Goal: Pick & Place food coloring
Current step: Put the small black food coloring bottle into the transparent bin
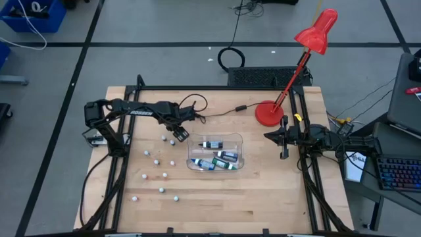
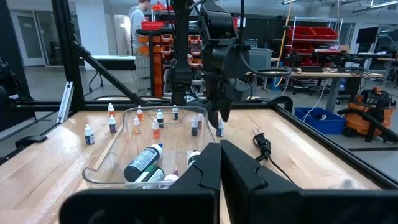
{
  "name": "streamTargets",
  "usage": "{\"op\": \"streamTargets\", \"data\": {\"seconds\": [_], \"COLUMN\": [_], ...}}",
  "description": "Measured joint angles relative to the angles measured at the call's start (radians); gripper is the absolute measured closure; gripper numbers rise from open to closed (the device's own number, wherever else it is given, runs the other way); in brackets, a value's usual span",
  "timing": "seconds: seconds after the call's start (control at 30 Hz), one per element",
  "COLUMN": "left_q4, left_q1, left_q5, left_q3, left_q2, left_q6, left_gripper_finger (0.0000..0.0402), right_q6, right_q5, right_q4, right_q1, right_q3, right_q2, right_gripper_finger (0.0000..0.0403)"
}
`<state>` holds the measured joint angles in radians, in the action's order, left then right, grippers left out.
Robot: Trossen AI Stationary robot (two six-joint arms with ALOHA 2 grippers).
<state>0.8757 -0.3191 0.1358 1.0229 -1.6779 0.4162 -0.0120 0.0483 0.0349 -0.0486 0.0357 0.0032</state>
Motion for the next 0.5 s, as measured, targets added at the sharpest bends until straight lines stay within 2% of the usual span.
{"op": "streamTargets", "data": {"seconds": [0.5], "left_q4": [0.0], "left_q1": [0.0], "left_q5": [-0.004], "left_q3": [0.0], "left_q2": [0.0], "left_q6": [0.0], "left_gripper_finger": [0.0267], "right_q6": [0.0], "right_q5": [0.0], "right_q4": [0.0], "right_q1": [0.0], "right_q3": [0.0], "right_q2": [0.0], "right_gripper_finger": [0.0403]}}
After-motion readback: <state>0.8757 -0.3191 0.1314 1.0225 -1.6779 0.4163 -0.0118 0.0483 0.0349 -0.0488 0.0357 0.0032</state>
